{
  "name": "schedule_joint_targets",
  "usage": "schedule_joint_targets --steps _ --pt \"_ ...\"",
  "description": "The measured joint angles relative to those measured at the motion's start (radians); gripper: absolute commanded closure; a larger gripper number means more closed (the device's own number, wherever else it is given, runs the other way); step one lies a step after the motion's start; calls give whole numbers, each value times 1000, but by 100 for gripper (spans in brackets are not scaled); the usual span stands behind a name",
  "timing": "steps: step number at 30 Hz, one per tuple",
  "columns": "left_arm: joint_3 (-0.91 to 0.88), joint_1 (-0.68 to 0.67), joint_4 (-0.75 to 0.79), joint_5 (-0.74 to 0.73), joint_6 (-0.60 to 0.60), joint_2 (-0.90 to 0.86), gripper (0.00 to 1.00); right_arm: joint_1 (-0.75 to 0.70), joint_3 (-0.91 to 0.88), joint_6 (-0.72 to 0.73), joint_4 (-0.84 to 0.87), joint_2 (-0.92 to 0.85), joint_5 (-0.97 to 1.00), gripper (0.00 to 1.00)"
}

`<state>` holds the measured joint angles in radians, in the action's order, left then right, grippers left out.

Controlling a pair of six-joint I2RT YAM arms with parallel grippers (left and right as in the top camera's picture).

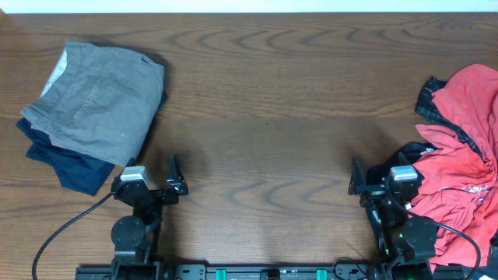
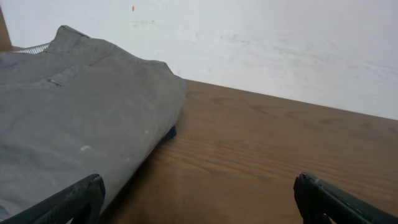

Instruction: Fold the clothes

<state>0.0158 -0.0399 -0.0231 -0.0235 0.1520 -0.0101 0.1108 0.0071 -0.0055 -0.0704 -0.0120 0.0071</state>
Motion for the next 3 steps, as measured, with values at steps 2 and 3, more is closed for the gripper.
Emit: schedule_joint_targets --steps 2,3 --pt "0 0 0 0 0 0 2 0 0 0 0 0 0 1" --pt "0 0 0 0 0 0 2 0 0 0 0 0 0 1"
